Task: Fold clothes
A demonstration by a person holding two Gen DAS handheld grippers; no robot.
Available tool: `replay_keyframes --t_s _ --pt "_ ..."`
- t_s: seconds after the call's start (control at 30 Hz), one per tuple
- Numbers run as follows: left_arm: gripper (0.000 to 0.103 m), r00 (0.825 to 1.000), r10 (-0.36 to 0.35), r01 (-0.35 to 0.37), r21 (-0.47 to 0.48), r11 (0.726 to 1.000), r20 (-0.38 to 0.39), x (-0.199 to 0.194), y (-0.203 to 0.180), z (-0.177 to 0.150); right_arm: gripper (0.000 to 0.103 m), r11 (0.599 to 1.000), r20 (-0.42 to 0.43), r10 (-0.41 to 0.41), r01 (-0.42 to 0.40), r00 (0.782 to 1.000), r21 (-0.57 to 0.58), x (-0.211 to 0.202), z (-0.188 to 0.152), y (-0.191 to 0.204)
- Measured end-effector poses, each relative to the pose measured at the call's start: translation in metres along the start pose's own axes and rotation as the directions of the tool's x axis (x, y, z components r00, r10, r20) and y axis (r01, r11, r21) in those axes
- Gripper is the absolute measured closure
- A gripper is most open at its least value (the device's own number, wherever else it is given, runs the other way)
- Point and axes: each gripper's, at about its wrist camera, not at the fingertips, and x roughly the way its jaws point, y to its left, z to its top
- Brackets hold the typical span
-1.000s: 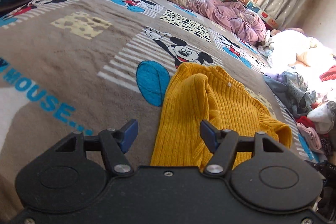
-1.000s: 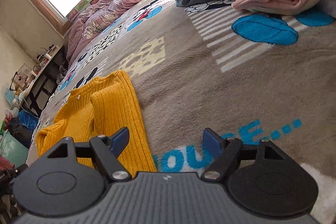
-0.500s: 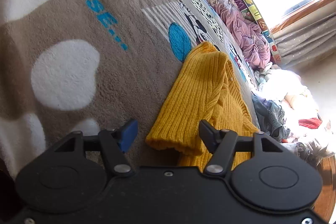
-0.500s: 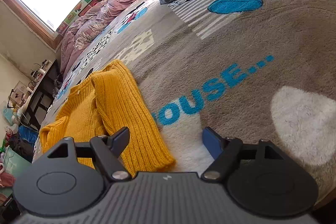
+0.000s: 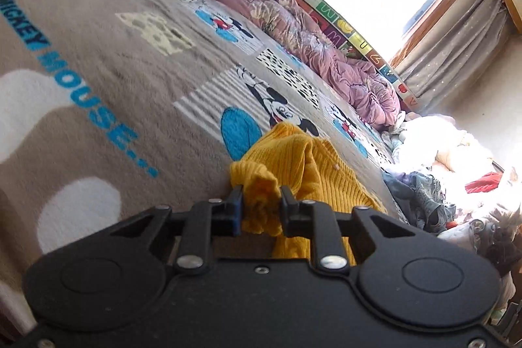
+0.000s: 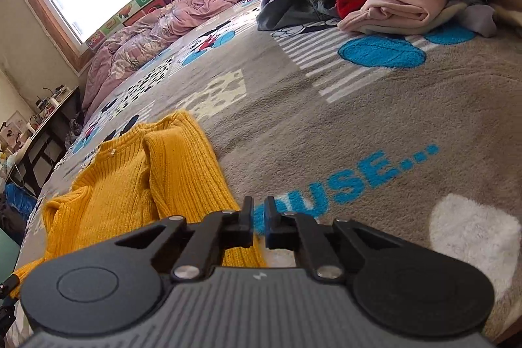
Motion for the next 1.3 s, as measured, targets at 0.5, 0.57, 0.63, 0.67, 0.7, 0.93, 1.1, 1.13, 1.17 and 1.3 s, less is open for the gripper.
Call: replay_keyframes --t_s 0.5,0.57,0.63,0.67,0.7,0.93,1.1,1.13,1.17,1.3 --pt "0.085 0.988 0.087 -0.118 0.253 0.96 0.13 0.045 0.02 0.133 0.052 1.0 -0.164 0.025 -0.022 0.986 0.019 0.009 -0.002 -0.02" --pt "0.085 0.985 0.123 -0.149 0.23 0.962 0.123 0.058 0.035 0.137 0.044 1.0 -0.17 0.02 -0.02 0.985 0.0 0.007 -0.01 -0.013" --pt "0.085 0.98 0.168 -0.186 0.189 0.964 0.109 0.07 0.054 0.136 0.037 1.0 -0.177 0.021 -0.022 0.984 -0.002 0.004 -0.014 -0.009" --pt "0.085 0.974 0.205 -0.219 0.164 0.962 0.098 0.076 0.064 0.134 0.035 1.0 -0.179 0.021 -0.021 0.984 0.001 0.003 -0.015 -0.007" --pt "0.085 0.965 0.247 -0.257 0.139 0.956 0.085 0.081 0.075 0.131 0.035 1.0 -0.182 0.02 -0.02 0.983 0.007 0.003 -0.016 -0.007" --pt "0.076 0.93 0.361 -0.361 -0.01 0.932 0.075 0.062 0.113 0.094 0.028 0.999 -0.169 0.015 -0.007 0.986 0.047 0.007 -0.02 -0.005" --pt "0.061 0.977 0.202 -0.198 -0.062 0.978 0.065 0.039 0.085 0.072 0.028 1.0 -0.136 0.009 -0.005 0.991 0.031 0.009 -0.027 0.005" --pt "0.061 0.982 0.18 -0.178 -0.039 0.983 0.061 0.037 0.075 0.068 0.028 0.999 -0.128 0.014 -0.008 0.992 0.043 0.009 -0.028 0.005" --pt "0.061 0.986 0.159 -0.158 -0.016 0.987 0.055 0.035 0.064 0.064 0.03 0.998 -0.119 0.018 -0.012 0.993 0.055 0.009 -0.029 0.005" --pt "0.061 0.996 0.087 -0.087 0.018 0.996 0.015 0.028 0.038 0.04 0.075 1.0 -0.11 0.017 -0.019 0.994 -0.015 0.009 -0.037 0.018"
